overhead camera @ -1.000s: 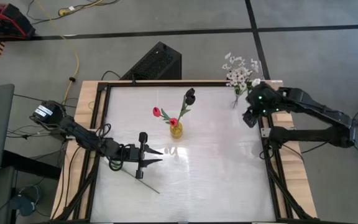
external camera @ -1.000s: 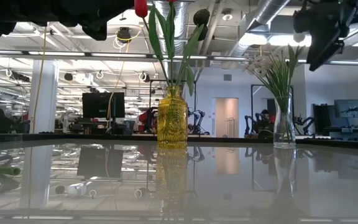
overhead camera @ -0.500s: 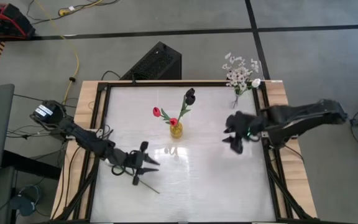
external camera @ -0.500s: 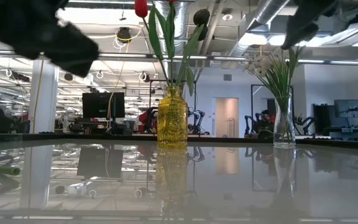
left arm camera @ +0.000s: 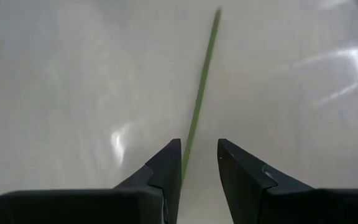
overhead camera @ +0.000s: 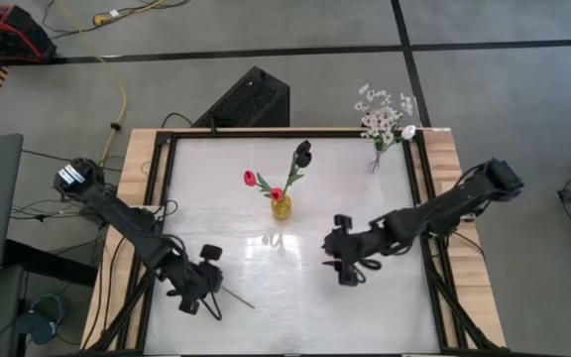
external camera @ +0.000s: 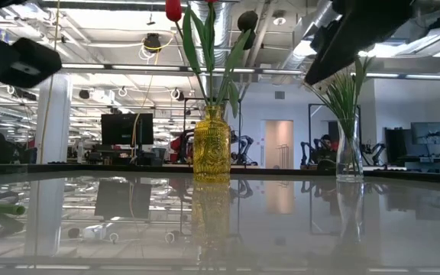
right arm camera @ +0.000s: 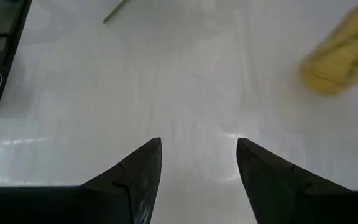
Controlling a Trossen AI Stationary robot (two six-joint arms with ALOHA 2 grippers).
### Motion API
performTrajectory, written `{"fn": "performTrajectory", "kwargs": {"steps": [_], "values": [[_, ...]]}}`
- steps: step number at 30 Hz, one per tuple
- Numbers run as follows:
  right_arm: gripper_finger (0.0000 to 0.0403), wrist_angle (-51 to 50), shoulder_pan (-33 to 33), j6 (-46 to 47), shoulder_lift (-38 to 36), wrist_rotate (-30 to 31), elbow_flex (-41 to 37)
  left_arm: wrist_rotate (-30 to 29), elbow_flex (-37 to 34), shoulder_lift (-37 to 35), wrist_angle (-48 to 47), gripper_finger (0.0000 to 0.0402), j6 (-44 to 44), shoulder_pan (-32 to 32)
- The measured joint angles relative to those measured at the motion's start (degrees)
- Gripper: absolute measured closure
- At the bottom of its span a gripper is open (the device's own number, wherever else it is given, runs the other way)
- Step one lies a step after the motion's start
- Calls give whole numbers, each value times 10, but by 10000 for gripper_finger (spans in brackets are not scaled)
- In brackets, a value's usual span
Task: Sort flowers into vase by color
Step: Put the white tulip into the transparent flower vase
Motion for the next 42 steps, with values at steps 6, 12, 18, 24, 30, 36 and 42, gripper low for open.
{"fn": "performTrajectory", "kwargs": {"steps": [6, 12, 18, 24, 30, 36, 42], "values": [[168, 54, 0, -40, 47, -3, 0, -6, 30, 0, -126, 310, -40, -15], [168, 80, -8, -91, 63, -4, 0, -9, -19, 0, -114, 310, -93, -18], [168, 87, -26, -112, 59, -4, 0, 6, -51, 10, -87, 310, -98, -18], [168, 88, -32, -114, 60, -4, 0, 30, -69, 34, -67, 312, -82, -18], [168, 93, -32, -114, 60, -4, 0, -2, -51, 37, -81, 385, -34, -18], [168, 118, -29, -122, 60, -4, 0, -85, -6, 35, -93, 399, -2, -5], [168, 127, -12, -220, 60, -2, 0, -141, 56, 35, -93, 401, -69, 35]]}}
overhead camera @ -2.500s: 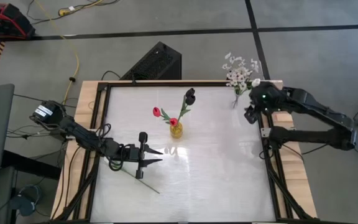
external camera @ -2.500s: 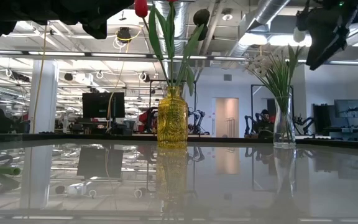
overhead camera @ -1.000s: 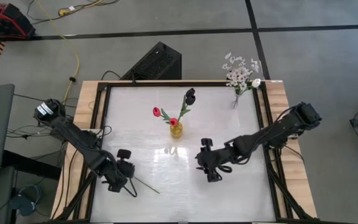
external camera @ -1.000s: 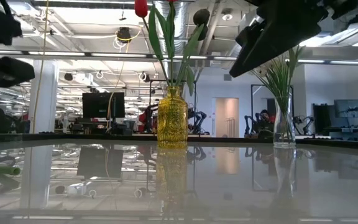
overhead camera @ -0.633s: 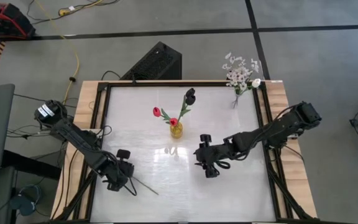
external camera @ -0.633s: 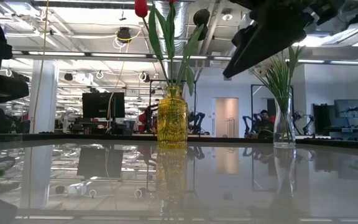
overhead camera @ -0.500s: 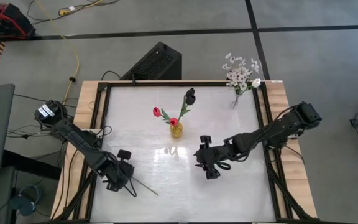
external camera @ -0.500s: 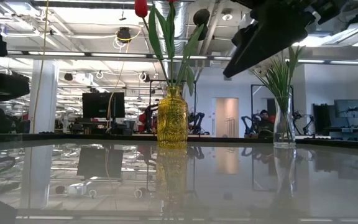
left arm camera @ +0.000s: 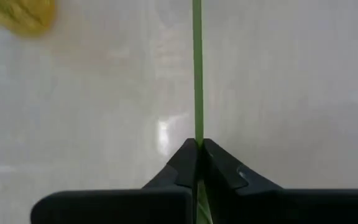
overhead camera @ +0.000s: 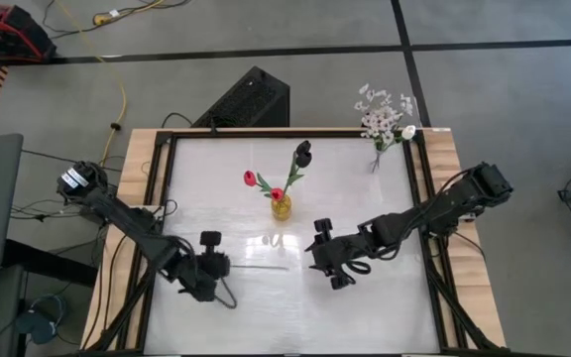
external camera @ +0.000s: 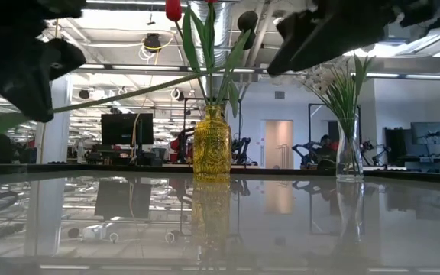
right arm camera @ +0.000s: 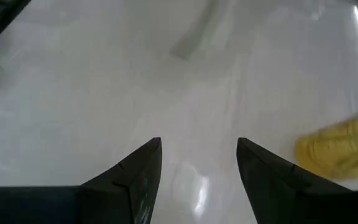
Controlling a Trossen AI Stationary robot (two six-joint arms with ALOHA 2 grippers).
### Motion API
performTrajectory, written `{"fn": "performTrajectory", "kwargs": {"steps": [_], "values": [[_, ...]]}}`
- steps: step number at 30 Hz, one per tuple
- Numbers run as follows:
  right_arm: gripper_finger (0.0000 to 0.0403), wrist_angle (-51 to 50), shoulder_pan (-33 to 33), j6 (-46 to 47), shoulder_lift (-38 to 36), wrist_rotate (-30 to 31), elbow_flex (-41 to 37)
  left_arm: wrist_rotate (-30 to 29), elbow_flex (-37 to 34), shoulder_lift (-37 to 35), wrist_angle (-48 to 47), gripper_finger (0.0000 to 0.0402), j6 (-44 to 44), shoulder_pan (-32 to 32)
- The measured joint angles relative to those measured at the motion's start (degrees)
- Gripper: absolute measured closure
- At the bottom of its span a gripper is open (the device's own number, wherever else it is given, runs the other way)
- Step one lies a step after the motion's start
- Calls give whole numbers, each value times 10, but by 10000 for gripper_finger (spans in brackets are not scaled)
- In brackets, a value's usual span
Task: Sort flowers into vase by color
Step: Put the white tulip into the transparent flower vase
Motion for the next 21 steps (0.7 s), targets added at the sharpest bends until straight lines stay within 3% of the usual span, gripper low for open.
{"fn": "performTrajectory", "kwargs": {"steps": [4, 8, 14, 21], "values": [[168, 42, 27, -72, 0, 23, 0, 87, 18, 0, 5, 401, -95, 46], [168, 81, 57, -128, 9, 121, 0, 141, 18, 0, 28, 401, -188, 83], [168, 124, 63, -135, 65, 172, 5, 163, 18, 0, 137, 401, -224, 116], [169, 124, 64, -199, 153, 321, 83, 186, 18, 0, 176, 401, -258, 148]]}}
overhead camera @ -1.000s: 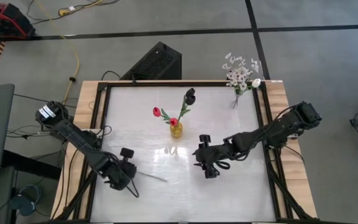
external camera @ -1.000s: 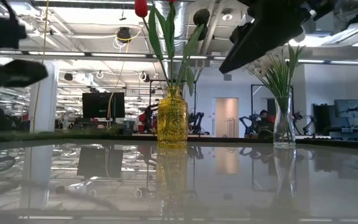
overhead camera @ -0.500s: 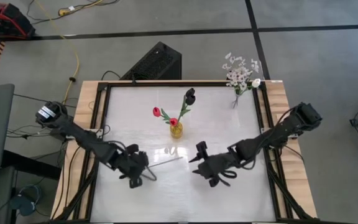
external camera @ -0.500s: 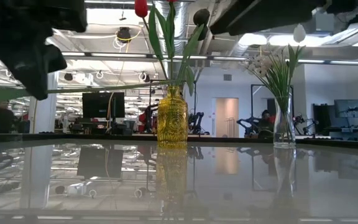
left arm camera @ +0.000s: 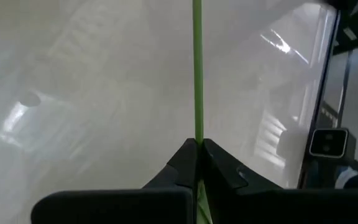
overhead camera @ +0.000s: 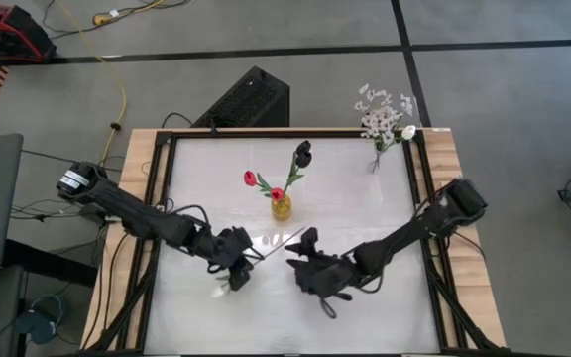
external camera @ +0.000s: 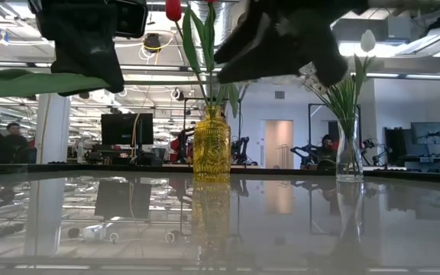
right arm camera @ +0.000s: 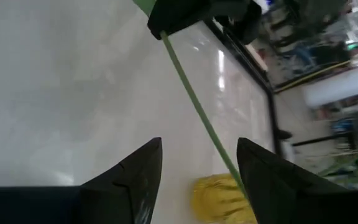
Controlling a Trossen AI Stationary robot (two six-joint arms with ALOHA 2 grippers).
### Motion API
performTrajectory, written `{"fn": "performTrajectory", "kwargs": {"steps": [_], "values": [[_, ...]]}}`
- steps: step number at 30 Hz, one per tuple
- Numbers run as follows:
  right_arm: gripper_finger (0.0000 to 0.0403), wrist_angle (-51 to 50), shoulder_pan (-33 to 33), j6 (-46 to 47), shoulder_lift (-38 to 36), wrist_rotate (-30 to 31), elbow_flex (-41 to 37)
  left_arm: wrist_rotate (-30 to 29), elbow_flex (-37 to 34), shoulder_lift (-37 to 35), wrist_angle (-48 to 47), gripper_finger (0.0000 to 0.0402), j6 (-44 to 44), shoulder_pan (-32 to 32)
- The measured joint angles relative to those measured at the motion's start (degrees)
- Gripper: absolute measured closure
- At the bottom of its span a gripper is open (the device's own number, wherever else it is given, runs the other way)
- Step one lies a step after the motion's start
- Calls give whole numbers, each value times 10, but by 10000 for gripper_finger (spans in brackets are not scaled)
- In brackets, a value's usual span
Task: Sort flowers into vase by color
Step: Put the white tulip into the transparent flower vase
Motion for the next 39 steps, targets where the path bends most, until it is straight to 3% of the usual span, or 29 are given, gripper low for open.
{"fn": "performTrajectory", "kwargs": {"steps": [8, 14, 27, 30, 34, 39], "values": [[194, -96, -15, -40, 91, 23, 117, 0, 0, 0, -1, 401, -19, 12], [223, -144, -21, -40, 140, 91, 171, -1, 0, 0, -3, 401, -19, 12], [340, -150, -19, -27, 136, 114, 174, -5, 0, 0, 4, 396, 31, 13], [379, -160, -19, -11, 136, 106, 173, -7, 0, 0, 3, 388, 50, 13], [385, -163, -19, 10, 136, 85, 173, -10, 0, 0, 4, 374, 78, 13], [385, -180, -21, 73, 135, -41, 173, -30, 0, 0, 13, 347, 127, 13]]}}
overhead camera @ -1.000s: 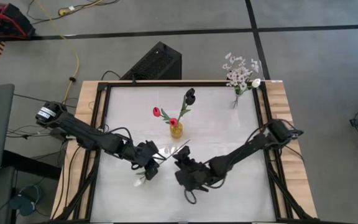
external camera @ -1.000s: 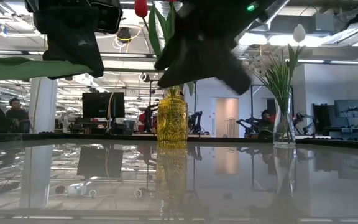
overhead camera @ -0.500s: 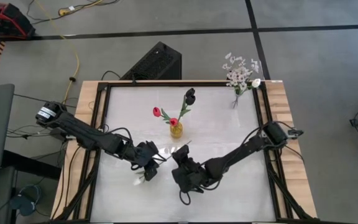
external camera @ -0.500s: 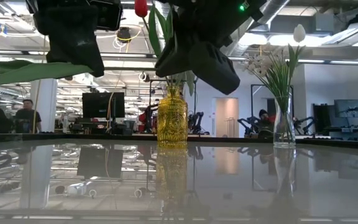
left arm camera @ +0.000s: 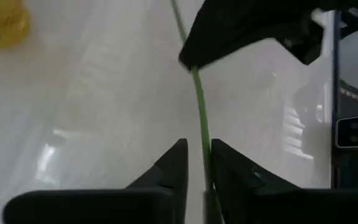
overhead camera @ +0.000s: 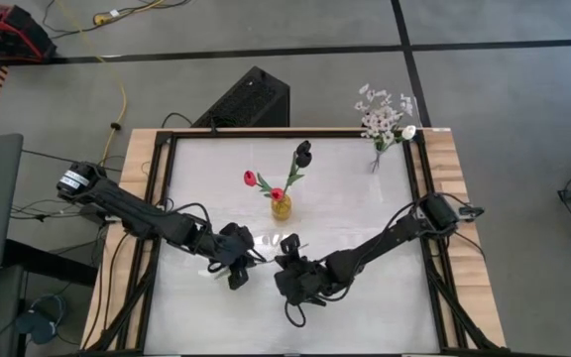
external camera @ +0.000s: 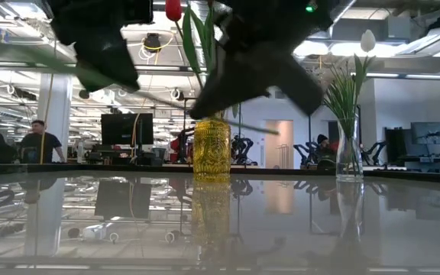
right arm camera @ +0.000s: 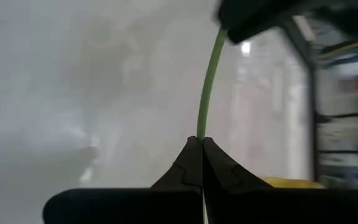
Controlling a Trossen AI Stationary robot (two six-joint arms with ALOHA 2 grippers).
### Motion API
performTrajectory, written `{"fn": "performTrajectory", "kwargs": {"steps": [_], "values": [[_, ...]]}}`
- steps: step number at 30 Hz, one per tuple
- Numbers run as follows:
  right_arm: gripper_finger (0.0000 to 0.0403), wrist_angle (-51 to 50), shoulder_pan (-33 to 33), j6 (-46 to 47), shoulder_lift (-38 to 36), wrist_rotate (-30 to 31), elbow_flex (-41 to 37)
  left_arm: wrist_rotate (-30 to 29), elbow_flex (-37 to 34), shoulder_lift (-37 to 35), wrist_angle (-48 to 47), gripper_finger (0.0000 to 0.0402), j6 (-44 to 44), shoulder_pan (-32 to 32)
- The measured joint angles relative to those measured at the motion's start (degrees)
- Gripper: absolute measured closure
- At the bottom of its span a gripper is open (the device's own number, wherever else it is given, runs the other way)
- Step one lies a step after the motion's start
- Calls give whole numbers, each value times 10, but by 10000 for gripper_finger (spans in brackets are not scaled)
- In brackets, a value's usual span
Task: Sort flowers into vase by color
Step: Put the white tulip into the transparent flower vase
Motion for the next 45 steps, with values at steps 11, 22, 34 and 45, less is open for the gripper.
{"fn": "performTrajectory", "kwargs": {"steps": [11, 22, 34, 45], "values": [[385, -84, 15, 139, -73, -132, -75, -105, 0, -42, 25, 284, 134, 1], [385, 358, -1, 171, -398, -131, -474, -213, -46, -104, 108, 289, 281, -15], [385, 612, -103, 17, -591, -59, -663, -177, -155, -99, 380, 289, 353, -31], [386, 706, -191, -145, -755, 64, -756, -182, -203, -99, 460, 290, 361, -27]]}}
